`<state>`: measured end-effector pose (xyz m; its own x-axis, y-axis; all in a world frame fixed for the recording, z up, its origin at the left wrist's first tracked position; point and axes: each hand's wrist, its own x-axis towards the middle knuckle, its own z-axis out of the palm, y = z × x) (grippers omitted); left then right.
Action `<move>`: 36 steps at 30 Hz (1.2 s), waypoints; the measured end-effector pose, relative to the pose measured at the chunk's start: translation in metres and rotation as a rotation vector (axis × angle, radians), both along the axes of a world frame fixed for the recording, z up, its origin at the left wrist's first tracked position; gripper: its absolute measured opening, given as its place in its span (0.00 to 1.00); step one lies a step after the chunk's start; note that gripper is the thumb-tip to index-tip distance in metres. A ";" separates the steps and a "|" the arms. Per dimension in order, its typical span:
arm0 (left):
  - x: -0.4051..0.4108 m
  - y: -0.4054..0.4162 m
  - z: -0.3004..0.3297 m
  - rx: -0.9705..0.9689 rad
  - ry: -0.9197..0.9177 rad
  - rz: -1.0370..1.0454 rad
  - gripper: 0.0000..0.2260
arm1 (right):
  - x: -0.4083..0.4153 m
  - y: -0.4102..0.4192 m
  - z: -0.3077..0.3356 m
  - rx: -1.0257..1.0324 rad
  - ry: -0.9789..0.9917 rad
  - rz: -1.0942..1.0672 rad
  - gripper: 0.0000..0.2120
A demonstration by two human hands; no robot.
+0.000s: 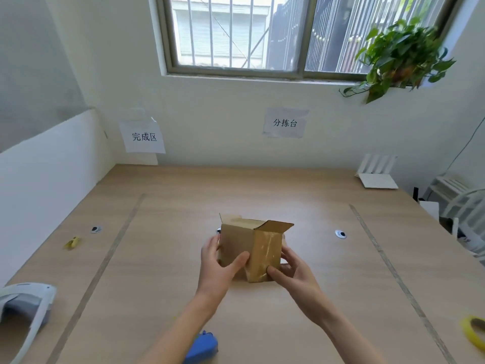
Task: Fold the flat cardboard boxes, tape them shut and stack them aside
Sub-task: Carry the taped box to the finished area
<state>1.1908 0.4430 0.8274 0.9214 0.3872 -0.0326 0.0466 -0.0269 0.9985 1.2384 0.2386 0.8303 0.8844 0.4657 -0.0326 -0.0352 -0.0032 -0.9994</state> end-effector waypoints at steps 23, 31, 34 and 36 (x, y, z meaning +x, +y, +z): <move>-0.070 0.276 0.036 0.100 0.032 0.251 0.24 | -0.026 0.296 0.027 -0.101 0.011 -0.118 0.16; -0.011 0.382 0.055 0.188 0.048 0.342 0.22 | 0.055 0.409 0.036 -0.049 0.001 0.029 0.23; 0.015 0.423 0.055 0.222 0.064 0.373 0.22 | 0.082 0.449 0.036 -0.041 -0.011 0.072 0.18; 0.029 0.446 0.053 0.237 0.058 0.382 0.17 | 0.097 0.474 0.036 -0.040 -0.018 0.079 0.15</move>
